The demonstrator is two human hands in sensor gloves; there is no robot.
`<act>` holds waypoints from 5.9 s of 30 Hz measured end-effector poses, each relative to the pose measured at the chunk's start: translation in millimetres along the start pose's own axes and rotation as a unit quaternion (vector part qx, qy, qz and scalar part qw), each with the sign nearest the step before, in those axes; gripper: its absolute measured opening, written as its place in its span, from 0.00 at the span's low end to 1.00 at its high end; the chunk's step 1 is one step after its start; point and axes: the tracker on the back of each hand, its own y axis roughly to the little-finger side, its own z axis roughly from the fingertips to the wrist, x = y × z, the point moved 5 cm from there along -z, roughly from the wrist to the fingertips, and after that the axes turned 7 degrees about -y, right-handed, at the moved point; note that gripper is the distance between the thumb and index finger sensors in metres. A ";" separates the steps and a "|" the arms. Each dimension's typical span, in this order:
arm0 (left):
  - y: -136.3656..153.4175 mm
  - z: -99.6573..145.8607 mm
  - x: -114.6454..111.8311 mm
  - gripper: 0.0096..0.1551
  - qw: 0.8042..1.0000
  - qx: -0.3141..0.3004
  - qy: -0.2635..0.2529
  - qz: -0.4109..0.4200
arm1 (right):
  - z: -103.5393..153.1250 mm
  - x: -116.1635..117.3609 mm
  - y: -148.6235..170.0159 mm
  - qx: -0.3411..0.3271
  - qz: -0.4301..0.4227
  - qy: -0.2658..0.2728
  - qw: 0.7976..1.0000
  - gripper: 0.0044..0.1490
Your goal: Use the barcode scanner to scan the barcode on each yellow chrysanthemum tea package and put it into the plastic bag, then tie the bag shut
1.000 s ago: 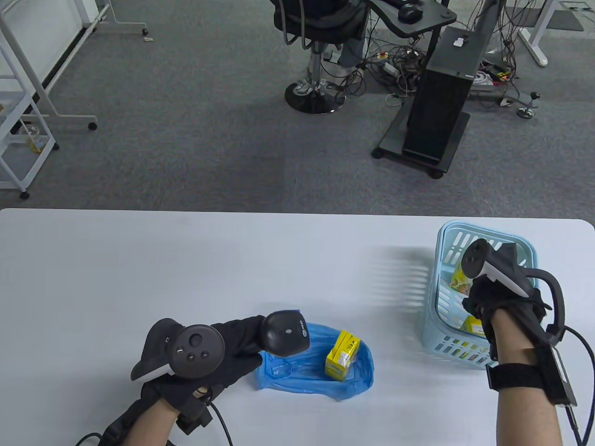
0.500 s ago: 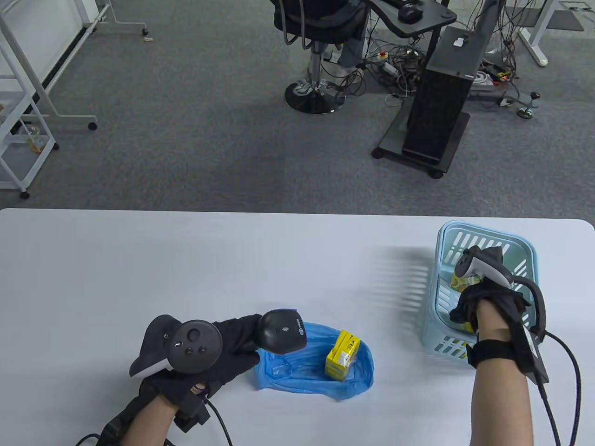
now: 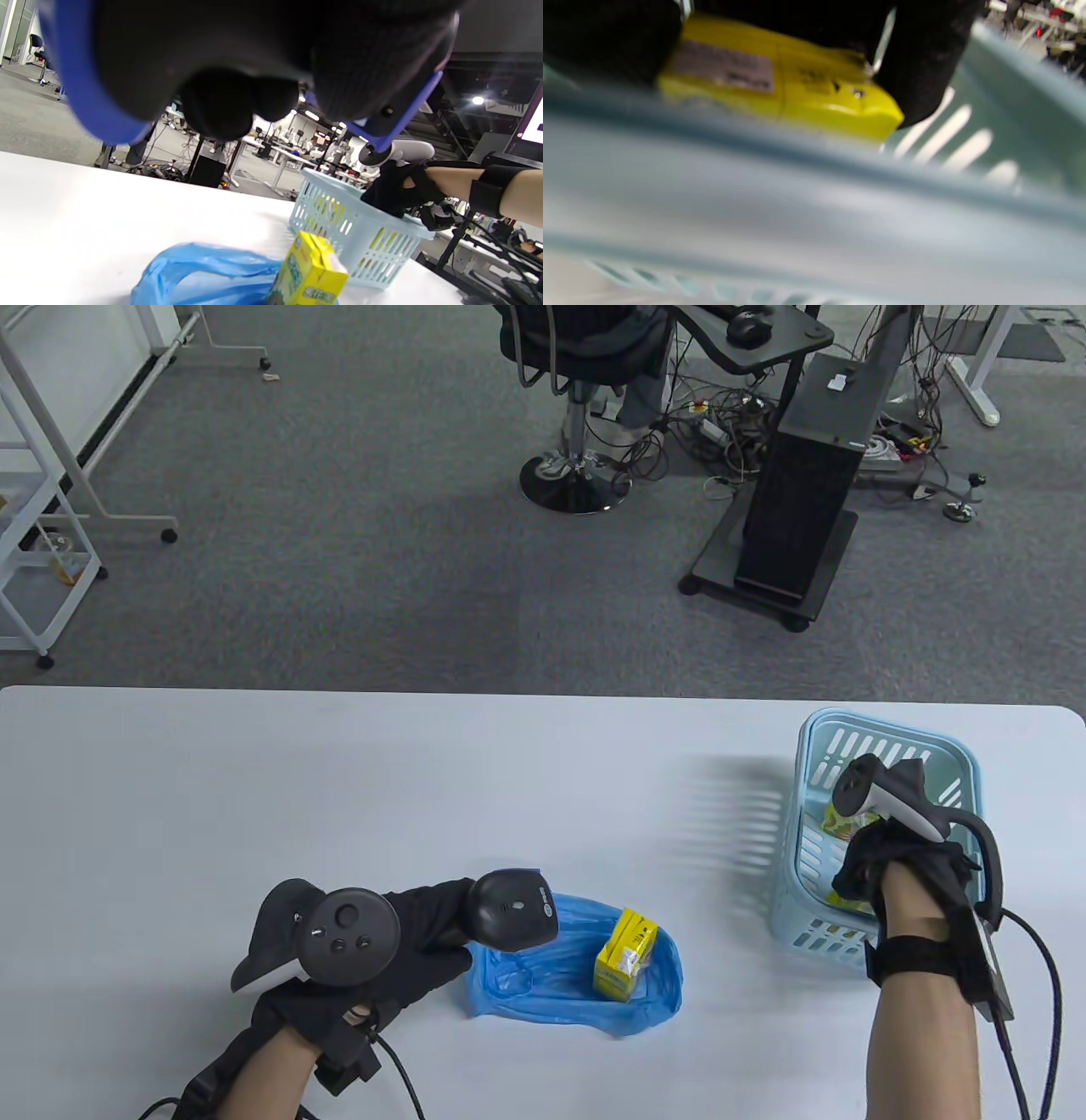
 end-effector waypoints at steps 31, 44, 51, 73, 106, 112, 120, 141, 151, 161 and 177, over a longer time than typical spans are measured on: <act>-10.0 6.9 9.8 0.36 0.998 -0.045 -0.051 0.001 | 188.3 -63.0 -79.6 -0.328 -0.211 0.269 0.881 0.33; -4.8 -8.5 -27.9 0.34 0.997 -0.050 -0.035 -0.041 | 178.3 -8.6 -100.4 -0.414 -0.328 0.287 0.799 0.33; -0.7 -13.2 -47.1 0.34 0.998 -0.029 -0.013 -0.063 | 167.2 2.0 -106.1 -0.406 -0.320 0.283 0.808 0.32; -7.9 -16.8 -63.8 0.33 0.993 -0.033 0.005 -0.112 | 185.0 0.4 -131.4 -0.439 -0.318 0.296 0.787 0.31; 63.4 0.2 -5.1 0.35 0.993 0.112 -0.014 -0.030 | 218.0 9.7 -250.1 -0.486 -0.028 0.275 0.829 0.30; 68.1 1.9 -4.1 0.35 0.990 0.129 -0.004 -0.060 | 214.1 34.6 -293.8 -0.501 0.112 0.251 0.821 0.28; 86.3 2.8 -8.9 0.35 0.986 0.153 0.007 -0.059 | 201.9 55.1 -323.0 -0.493 0.201 0.235 0.813 0.27; 91.1 3.4 -9.6 0.35 0.984 0.167 0.018 -0.062 | 169.0 61.4 -353.2 -0.449 0.233 0.204 0.838 0.27; 90.4 2.5 -10.9 0.35 0.985 0.162 0.020 -0.059 | 166.7 53.9 -344.1 -0.432 0.205 0.172 0.861 0.45; 74.6 -0.4 -11.6 0.35 0.990 0.130 0.017 -0.047 | 181.0 -5.2 -277.8 -0.396 0.116 0.201 0.889 0.53; 11.1 -6.1 -14.7 0.34 1.000 0.014 0.021 -0.009 | 87.1 -103.0 -50.3 -0.109 -0.061 0.266 0.956 0.52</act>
